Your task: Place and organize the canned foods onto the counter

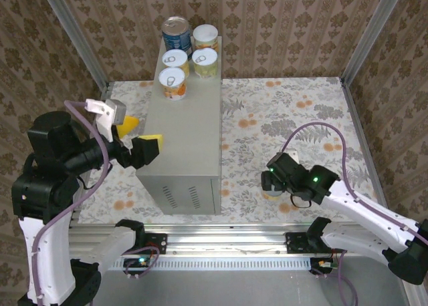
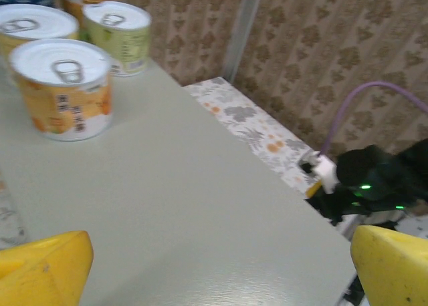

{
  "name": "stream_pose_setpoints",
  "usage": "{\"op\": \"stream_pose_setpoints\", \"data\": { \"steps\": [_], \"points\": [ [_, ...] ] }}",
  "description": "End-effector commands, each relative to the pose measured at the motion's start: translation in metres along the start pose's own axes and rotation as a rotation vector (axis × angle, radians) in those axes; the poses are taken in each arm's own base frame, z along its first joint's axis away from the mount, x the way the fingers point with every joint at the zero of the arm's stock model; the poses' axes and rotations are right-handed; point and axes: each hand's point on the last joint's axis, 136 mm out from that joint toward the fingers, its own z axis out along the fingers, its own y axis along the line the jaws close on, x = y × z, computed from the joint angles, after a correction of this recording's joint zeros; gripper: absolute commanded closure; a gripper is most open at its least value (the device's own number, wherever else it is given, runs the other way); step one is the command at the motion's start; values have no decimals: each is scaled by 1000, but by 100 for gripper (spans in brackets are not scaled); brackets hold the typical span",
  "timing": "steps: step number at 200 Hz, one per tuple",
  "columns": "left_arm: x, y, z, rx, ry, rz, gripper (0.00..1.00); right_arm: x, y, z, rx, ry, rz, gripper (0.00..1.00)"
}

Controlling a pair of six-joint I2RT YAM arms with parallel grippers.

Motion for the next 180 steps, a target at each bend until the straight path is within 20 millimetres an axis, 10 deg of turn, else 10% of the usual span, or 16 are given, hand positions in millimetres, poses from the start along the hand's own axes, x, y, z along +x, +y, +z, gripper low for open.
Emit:
{"op": "stream_pose_setpoints", "data": {
  "steps": [1, 180],
  "points": [
    [-5, -32, -13, 131, -29, 14, 0, -3, 12, 15, -36, -37, 90, 0],
    [15, -34, 5, 195, 63, 17, 0, 36, 14, 67, 15, 78, 76, 11]
  ]
}}
